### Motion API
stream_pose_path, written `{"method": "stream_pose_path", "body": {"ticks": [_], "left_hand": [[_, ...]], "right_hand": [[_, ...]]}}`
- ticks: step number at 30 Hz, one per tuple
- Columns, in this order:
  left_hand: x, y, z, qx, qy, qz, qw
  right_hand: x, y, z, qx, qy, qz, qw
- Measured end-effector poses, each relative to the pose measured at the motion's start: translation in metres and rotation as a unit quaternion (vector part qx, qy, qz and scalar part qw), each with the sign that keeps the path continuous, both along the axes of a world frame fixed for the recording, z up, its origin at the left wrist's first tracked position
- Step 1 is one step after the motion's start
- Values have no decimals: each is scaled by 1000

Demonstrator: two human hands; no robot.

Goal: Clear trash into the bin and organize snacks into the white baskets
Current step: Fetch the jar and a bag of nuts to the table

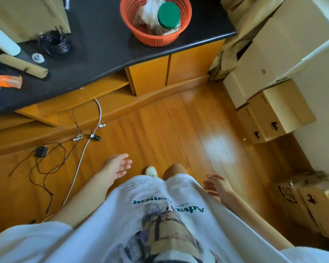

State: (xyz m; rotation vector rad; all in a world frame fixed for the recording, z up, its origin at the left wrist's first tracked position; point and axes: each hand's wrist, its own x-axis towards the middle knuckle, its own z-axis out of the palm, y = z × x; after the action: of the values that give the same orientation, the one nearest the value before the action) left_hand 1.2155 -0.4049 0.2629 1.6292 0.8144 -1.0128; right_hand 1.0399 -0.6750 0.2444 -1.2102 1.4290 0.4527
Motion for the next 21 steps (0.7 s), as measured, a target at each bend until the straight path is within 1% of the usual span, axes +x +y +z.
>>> {"method": "stream_pose_path", "body": {"ticks": [2, 5, 9, 10, 11, 12, 14, 15, 16, 18, 20, 21], "left_hand": [[26, -25, 4, -20, -10, -29, 999], [58, -51, 2, -29, -1, -60, 998], [101, -70, -8, -9, 11, -45, 999], [111, -73, -11, -1, 16, -38, 999], [119, -74, -12, 7, 21, -33, 999], [134, -78, -13, 13, 25, -24, 999], [161, -85, -12, 26, 29, 1, 999], [174, -88, -10, 28, 29, 14, 999], [186, -90, -7, 26, 29, 27, 999], [208, -95, -4, 17, 29, 58, 998], [225, -99, -4, 9, 28, 95, 995], [231, -101, -5, 8, 31, 117, 993]], "right_hand": [[15, -10, -2, 17, 10, -26, 999], [46, -29, -11, 19, 26, -35, 999], [98, -62, -23, -2, 36, 12, 999], [114, -70, -24, -13, 40, 40, 998], [130, -79, -25, -25, 49, 88, 995], [151, -91, -29, -34, 71, 129, 988], [200, -114, -22, -48, 104, 227, 967], [224, -124, -19, -47, 106, 257, 959], [246, -133, -18, -43, 101, 262, 959], [295, -145, -11, -28, 60, 240, 969], [337, -153, -6, 16, 15, 107, 994], [358, -158, -2, 41, -8, 77, 996]]}}
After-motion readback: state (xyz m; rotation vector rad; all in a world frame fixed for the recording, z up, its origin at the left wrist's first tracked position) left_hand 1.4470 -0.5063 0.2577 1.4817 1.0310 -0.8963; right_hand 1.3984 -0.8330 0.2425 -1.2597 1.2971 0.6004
